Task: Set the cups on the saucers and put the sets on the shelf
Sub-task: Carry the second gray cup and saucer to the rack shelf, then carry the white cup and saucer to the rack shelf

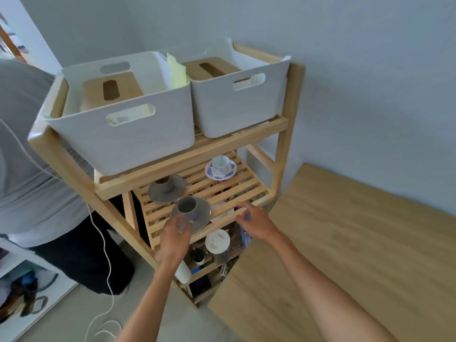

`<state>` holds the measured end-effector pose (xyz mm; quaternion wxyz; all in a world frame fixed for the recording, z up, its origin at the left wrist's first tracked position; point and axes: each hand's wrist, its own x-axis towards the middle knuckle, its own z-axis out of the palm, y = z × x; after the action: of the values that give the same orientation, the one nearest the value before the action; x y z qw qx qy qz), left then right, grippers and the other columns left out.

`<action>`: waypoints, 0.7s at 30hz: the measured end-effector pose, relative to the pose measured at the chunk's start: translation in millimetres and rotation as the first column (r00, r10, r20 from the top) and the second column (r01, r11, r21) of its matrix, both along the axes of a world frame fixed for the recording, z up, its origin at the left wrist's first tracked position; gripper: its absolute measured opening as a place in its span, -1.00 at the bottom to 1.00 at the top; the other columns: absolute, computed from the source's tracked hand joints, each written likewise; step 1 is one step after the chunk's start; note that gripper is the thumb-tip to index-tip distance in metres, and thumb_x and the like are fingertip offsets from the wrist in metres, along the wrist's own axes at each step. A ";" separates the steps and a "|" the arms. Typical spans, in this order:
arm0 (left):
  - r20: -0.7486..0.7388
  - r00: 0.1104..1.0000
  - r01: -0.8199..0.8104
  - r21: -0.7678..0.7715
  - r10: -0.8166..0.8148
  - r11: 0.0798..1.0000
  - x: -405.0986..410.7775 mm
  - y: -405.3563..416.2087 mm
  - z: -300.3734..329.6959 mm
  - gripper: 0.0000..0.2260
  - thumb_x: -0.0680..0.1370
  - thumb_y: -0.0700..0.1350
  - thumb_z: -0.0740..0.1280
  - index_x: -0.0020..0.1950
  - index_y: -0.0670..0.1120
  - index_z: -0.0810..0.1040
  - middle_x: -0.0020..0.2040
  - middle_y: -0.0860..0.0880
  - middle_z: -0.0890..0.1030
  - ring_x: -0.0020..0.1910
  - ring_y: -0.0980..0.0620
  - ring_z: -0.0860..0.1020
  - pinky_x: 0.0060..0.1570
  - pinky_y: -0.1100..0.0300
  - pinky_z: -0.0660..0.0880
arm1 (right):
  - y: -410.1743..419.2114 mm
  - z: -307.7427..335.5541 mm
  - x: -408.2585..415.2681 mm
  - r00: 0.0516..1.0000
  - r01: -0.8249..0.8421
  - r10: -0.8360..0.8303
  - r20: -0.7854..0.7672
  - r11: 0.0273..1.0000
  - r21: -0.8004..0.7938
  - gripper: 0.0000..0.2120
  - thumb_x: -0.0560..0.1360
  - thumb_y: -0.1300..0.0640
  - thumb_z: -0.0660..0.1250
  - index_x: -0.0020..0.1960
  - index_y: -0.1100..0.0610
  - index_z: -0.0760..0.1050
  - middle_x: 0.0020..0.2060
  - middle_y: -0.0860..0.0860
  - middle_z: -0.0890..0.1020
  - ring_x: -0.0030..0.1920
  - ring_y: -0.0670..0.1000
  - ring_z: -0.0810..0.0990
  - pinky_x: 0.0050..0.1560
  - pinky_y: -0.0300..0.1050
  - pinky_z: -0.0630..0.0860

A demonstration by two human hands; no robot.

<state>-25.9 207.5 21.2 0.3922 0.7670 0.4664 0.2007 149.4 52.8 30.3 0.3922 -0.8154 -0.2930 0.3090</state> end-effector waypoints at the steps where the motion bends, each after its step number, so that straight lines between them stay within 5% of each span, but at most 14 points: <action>1: 0.014 1.000 0.026 0.013 -0.026 1.000 4.2 -12.7 6.3 -0.65 0.55 0.05 0.33 0.32 0.02 0.47 0.26 0.00 0.55 0.19 0.01 0.51 0.16 0.01 0.48 | -14.1 4.5 0.1 1.000 0.022 -0.023 0.010 1.000 0.021 -0.60 0.59 -0.07 0.27 0.42 -0.13 0.40 0.01 -0.05 0.60 0.07 -0.02 0.60 0.09 -0.05 0.56; 6: 0.126 0.968 0.217 0.028 -0.219 0.976 26.2 -97.2 36.2 -0.65 0.52 0.11 0.36 0.26 0.05 0.49 0.16 0.08 0.57 0.12 0.11 0.53 0.05 0.12 0.48 | -103.0 32.3 -9.0 0.976 0.217 -0.219 -0.006 0.961 0.172 -0.67 0.60 -0.05 0.26 0.36 -0.15 0.46 -0.02 -0.10 0.62 -0.02 -0.08 0.63 -0.14 -0.22 0.49; 12: 0.216 0.843 0.509 -0.021 -0.493 0.861 49.2 -216.1 35.2 -0.68 0.51 0.10 0.38 0.23 0.06 0.53 0.08 0.15 0.59 0.04 0.21 0.56 -0.02 0.23 0.50 | -240.1 34.3 -33.7 0.846 0.521 -0.530 -0.059 0.799 0.301 -0.72 0.57 0.10 0.33 0.15 -0.28 0.50 -0.16 -0.07 0.60 -0.21 0.14 0.66 -0.33 -0.21 0.49; 21: 0.270 0.688 0.712 -0.074 -0.674 0.698 93.1 -365.8 2.6 -0.77 0.52 -0.06 0.41 0.17 0.03 0.58 0.02 0.12 0.63 -0.03 0.12 0.59 -0.04 0.17 0.54 | -424.2 11.8 -52.6 0.671 0.732 -0.737 -0.076 0.644 0.223 -0.72 0.60 0.06 0.31 0.28 -0.14 0.52 -0.08 -0.01 0.61 -0.18 0.09 0.67 -0.26 -0.18 0.55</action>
<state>67.2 -158.4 23.8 0.5535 0.8217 0.1094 0.0803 96.7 -371.5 42.1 0.5741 -0.8147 0.0239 0.0777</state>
